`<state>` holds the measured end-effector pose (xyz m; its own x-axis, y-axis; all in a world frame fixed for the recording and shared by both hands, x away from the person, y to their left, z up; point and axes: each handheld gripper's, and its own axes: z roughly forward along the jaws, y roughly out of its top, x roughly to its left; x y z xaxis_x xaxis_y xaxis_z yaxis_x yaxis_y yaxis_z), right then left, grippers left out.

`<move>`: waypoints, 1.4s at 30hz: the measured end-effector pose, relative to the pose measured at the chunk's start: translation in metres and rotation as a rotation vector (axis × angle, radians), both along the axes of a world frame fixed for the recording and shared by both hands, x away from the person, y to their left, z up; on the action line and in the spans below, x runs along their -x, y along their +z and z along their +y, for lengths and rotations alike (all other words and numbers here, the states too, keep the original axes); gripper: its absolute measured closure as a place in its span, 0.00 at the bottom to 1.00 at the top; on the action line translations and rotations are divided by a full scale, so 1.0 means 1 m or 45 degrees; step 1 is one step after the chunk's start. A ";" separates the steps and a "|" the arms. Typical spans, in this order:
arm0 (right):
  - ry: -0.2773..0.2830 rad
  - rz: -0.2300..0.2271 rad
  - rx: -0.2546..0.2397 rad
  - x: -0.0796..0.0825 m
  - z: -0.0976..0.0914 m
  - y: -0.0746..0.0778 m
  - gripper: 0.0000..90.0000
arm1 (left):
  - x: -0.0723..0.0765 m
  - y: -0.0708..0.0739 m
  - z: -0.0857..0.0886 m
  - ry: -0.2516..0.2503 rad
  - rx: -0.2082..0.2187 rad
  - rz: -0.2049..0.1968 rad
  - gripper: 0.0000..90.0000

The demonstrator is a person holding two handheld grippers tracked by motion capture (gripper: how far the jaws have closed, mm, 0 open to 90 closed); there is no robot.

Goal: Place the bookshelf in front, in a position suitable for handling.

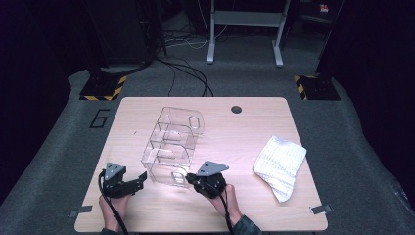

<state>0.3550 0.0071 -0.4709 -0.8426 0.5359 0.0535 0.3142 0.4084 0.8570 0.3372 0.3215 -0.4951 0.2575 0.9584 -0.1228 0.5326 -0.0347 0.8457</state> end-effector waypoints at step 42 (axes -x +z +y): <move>-0.296 0.086 -0.073 -0.066 -0.080 0.002 0.60 | 0.031 -0.006 -0.125 -0.345 -0.047 -0.190 0.38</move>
<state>0.4209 -0.0724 -0.4687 -0.6903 0.7096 0.1413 0.4512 0.2694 0.8508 0.3059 0.1969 -0.5006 0.5165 0.8557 -0.0306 0.3697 -0.1906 0.9094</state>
